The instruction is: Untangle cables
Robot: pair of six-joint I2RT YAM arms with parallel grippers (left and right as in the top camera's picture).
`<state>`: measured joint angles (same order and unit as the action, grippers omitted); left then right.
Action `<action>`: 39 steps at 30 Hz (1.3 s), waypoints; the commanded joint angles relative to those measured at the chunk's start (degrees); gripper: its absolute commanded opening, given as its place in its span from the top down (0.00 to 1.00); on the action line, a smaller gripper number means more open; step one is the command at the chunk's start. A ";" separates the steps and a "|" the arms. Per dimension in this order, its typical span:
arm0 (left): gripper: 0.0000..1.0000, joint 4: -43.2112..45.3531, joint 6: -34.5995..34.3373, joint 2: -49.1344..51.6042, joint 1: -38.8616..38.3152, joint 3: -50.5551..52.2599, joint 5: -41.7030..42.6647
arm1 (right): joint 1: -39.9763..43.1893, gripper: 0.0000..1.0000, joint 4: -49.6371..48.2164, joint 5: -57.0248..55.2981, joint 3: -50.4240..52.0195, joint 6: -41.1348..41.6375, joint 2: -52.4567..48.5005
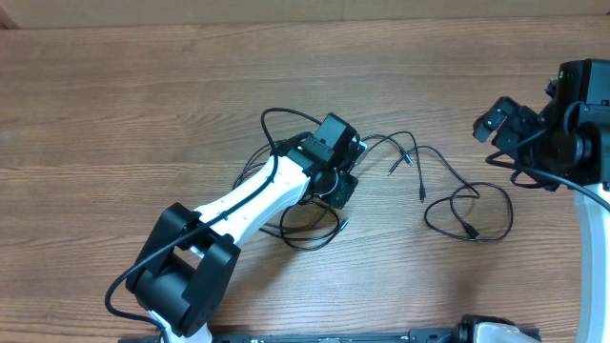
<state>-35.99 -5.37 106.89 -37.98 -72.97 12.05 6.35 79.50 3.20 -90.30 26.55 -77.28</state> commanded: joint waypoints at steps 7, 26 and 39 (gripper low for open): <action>0.96 0.26 1.53 0.31 0.07 0.13 1.62 | 0.15 0.00 5.18 -2.27 0.31 9.09 -7.34; 0.96 0.28 1.55 0.31 0.07 0.13 2.84 | 0.09 0.00 7.30 -1.46 0.52 12.70 -22.29; 0.96 0.44 1.55 0.31 0.07 0.13 2.97 | 0.04 0.04 -2.49 5.95 16.74 12.70 -22.77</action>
<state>-35.75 -5.34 106.89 -37.98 -72.97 14.00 6.33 77.89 7.01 -76.12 38.83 -99.77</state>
